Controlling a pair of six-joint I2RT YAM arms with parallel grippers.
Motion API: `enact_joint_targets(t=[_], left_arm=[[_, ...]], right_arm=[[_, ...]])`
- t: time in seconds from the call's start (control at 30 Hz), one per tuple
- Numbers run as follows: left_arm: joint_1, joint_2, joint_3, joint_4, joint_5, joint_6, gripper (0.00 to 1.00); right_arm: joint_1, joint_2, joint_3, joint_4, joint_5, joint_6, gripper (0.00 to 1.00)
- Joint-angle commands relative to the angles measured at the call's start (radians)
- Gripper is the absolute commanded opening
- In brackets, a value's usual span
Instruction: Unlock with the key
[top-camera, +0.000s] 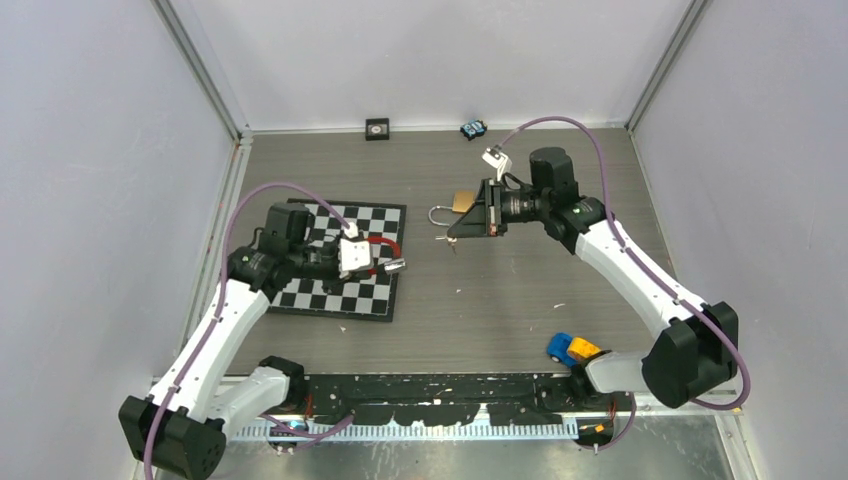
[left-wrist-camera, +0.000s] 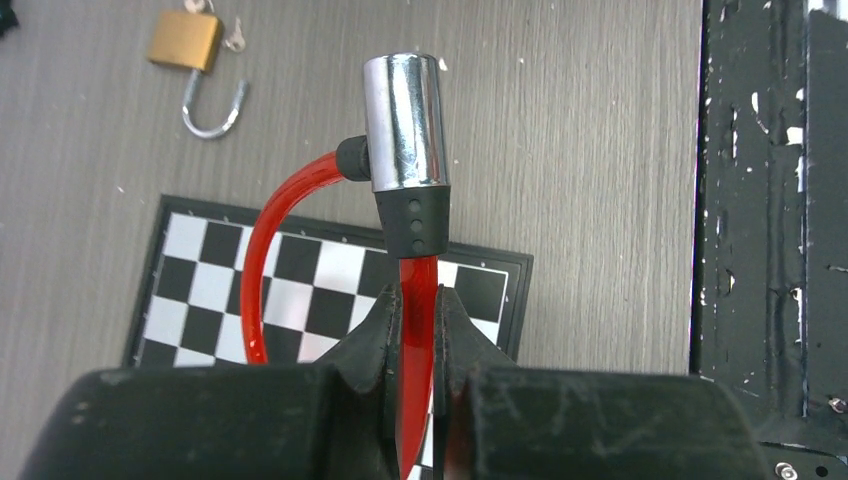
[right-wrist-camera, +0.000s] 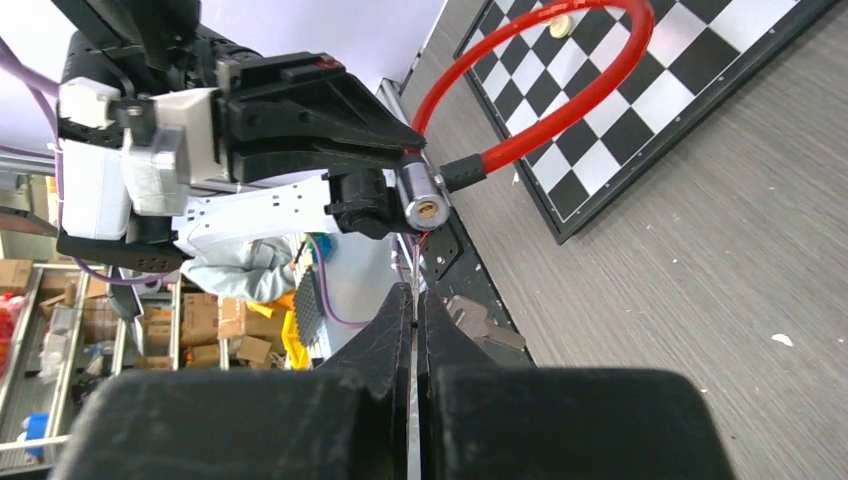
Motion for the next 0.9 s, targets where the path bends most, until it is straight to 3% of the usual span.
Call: enact_joint_targets(t=[0.0,0.5,0.87], left_arm=[[-0.012,-0.039,-0.058,0.138,-0.036,-0.055,0.0],[-0.15,0.013,-0.206,0.19,-0.019,0.034,0.0],[-0.282,0.185,-0.282,0.255,-0.073,0.099,0.0]], right_arm=[[-0.018,-0.063,0.004,-0.037,0.018,-0.072,0.01],[-0.087,-0.068,-0.022,-0.135,0.06,-0.228,0.01],[-0.096,-0.05,-0.049,-0.19,0.067,-0.35,0.01]])
